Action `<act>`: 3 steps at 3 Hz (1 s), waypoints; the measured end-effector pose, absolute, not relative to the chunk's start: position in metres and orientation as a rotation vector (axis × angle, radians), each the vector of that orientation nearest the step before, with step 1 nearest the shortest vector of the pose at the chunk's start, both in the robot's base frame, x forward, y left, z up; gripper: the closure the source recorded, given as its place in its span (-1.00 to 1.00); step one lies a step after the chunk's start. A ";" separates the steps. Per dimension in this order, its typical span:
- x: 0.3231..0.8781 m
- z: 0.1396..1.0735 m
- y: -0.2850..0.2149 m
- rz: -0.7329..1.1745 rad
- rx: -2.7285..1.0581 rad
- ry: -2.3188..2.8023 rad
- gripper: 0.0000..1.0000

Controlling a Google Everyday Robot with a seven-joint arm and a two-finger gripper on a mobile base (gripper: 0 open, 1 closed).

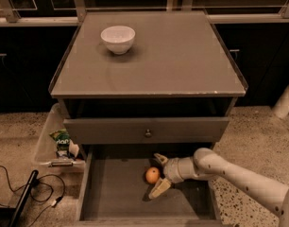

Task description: Pick orange from middle drawer and place on counter

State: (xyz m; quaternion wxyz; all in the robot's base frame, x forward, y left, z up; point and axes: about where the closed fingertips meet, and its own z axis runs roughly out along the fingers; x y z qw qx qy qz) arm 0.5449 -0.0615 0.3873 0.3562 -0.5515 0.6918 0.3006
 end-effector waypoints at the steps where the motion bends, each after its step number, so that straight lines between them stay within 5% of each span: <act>1: 0.545 0.387 -0.061 0.777 -1.425 1.786 -0.63; 3: 0.545 0.387 -0.061 0.777 -1.425 1.786 0.30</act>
Offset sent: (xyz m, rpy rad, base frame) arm 0.0001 0.0002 0.0000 0.0003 0.0002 0.0006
